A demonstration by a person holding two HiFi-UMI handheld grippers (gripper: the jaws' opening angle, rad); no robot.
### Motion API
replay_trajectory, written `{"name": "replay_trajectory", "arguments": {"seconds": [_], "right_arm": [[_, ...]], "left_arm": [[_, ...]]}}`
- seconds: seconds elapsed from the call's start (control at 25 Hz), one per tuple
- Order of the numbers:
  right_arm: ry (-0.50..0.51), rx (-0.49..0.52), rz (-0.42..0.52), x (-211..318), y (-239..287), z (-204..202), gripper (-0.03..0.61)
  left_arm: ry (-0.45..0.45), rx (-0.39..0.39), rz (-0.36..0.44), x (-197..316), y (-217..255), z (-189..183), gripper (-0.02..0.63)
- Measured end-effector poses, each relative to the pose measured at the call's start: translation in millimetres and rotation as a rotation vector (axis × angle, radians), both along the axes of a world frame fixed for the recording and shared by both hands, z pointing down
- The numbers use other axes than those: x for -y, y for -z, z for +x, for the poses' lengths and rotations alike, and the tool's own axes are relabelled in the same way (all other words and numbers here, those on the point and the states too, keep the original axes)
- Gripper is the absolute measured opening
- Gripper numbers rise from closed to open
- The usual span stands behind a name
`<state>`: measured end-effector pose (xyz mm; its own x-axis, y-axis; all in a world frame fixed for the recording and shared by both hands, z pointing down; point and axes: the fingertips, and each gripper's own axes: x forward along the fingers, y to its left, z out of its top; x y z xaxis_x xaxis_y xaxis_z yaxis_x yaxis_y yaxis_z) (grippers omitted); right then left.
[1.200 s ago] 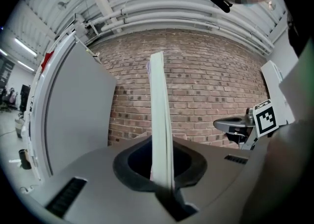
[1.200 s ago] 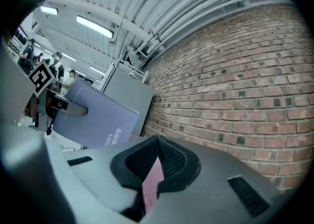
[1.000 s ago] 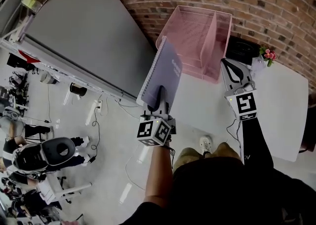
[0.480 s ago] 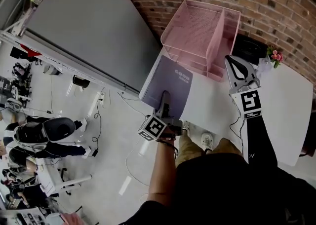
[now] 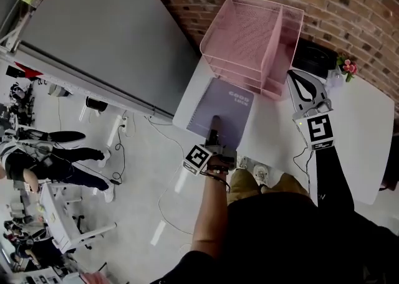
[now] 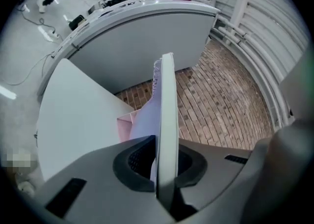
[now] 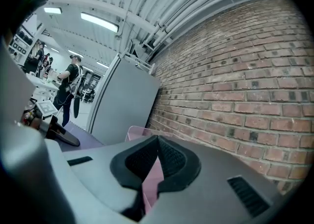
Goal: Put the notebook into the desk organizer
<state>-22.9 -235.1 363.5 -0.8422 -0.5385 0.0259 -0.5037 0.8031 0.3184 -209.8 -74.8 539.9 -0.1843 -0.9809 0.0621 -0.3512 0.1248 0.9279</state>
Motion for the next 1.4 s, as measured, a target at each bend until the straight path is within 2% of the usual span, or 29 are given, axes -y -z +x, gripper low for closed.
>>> {"name": "replay_trajectory", "arguments": {"seconds": [0.28, 0.44, 0.68, 0.84, 0.88, 1.08, 1.2, 1.28, 1.4], "right_arm": [[-0.057, -0.048, -0.004, 7.1, -7.5, 1.4, 0.021], [-0.093, -0.097, -0.015, 14.0, -18.3, -3.9, 0.021], [-0.133, -0.154, -0.006, 22.1, -20.7, -20.8, 0.021], [-0.155, -0.165, -0.006, 27.9, -19.2, -32.4, 0.021], [-0.160, -0.168, -0.007, 27.8, -19.8, -35.9, 0.021], [-0.183, -0.169, -0.013, 27.9, -21.8, -47.5, 0.021], [-0.194, -0.174, -0.016, 25.3, -23.4, -51.7, 0.021], [-0.201, -0.185, -0.014, 23.4, -24.4, -51.6, 0.021], [-0.220, -0.188, -0.014, 21.6, -23.5, -48.5, 0.021]], "left_arm": [[-0.063, -0.083, 0.008, 14.7, -23.8, -2.4, 0.040], [-0.083, -0.127, -0.023, 25.3, -49.8, -16.0, 0.040], [-0.105, -0.208, -0.123, 36.6, -97.0, -33.3, 0.040], [-0.110, -0.246, -0.270, 24.2, -126.7, -43.7, 0.040], [-0.121, -0.254, -0.263, 22.3, -126.7, -45.1, 0.040], [-0.217, -0.249, -0.062, 40.2, -85.6, -44.6, 0.040], [-0.241, -0.273, 0.024, 55.4, -74.3, -49.2, 0.040], [-0.221, -0.317, 0.044, 63.0, -79.7, -54.2, 0.040], [-0.189, -0.345, -0.032, 73.0, -104.2, -59.6, 0.040]]}}
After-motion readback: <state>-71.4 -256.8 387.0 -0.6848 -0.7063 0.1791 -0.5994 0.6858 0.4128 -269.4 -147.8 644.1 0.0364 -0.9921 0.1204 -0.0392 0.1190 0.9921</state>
